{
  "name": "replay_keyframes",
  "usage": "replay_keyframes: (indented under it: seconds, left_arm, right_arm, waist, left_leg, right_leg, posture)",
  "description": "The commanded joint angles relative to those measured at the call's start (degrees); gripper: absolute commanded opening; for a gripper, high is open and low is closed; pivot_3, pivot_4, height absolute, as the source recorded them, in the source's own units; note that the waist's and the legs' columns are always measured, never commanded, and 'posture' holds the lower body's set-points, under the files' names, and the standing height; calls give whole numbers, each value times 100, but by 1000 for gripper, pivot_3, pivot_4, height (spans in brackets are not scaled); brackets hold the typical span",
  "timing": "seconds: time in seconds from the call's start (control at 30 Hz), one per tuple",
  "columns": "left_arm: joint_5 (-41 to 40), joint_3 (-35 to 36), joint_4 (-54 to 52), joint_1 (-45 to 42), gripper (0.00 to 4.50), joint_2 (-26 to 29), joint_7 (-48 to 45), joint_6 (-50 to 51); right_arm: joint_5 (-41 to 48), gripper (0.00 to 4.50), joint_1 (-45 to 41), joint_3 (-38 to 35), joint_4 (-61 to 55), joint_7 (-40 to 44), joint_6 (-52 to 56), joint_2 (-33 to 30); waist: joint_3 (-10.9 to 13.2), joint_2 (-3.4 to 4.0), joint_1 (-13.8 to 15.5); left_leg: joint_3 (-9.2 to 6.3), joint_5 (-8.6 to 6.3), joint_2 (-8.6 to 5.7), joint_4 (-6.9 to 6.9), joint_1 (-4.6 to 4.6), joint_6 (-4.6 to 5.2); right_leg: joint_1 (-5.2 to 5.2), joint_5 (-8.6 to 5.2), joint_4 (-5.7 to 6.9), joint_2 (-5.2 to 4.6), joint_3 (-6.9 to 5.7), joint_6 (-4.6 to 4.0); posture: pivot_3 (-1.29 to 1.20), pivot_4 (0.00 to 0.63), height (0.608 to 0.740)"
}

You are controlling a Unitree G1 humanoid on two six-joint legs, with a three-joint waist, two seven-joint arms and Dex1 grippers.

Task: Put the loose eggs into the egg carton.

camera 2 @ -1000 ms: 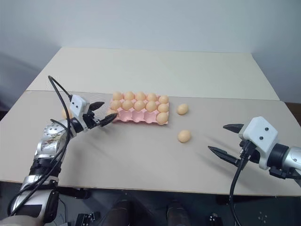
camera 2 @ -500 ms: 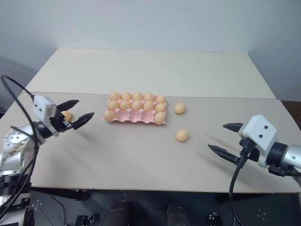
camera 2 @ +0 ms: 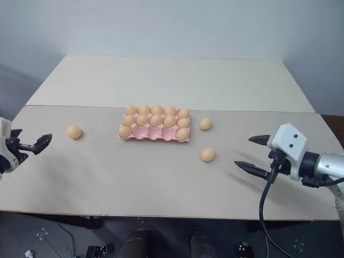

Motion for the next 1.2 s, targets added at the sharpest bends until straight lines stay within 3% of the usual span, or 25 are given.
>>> replay_keyframes:
  seconds: [0.03, 0.43, 0.77, 1.2]
  left_arm:
    - [-25, 241, -211, 14, 4472, 28, 89, 20]
    - [80, -147, 249, -316, 4472, -77, 120, -333]
    - [405, -760, 1950, -1538, 4472, -613, 454, -1363]
    - [871, -1454, 3558, -2269, 4472, -1041, 628, -2419]
  right_arm:
    - [-20, 4500, -100, -47, 19, 73, -151, -110]
    - [-37, 4500, 32, -168, -91, 51, -109, -79]
    - [27, 4500, 185, -385, -254, -1, -27, -107]
    - [18, 4500, 490, -743, -433, -43, 111, -110]
  waist:
    - [0, 0, -1]
    - [0, 0, -2]
    - [-2, -2, 22]
    - [-3, -5, 12]
  left_leg:
    - [0, 0, 0, 0, 0, 0]
    - [1, 0, 0, -1, 1, 0]
    - [0, 0, -2, 0, 0, 0]
    - [0, 0, -3, 0, -1, 0]
  right_leg:
    - [0, 0, 0, 0, 0, 0]
    - [0, 0, 0, 0, 1, -1]
    - [1, 1, 0, -1, 0, -1]
    - [0, 1, 3, -1, 1, -1]
  posture:
    - [0, 150, 740]
    - [0, 150, 740]
    - [0, 150, 740]
    - [0, 150, 740]
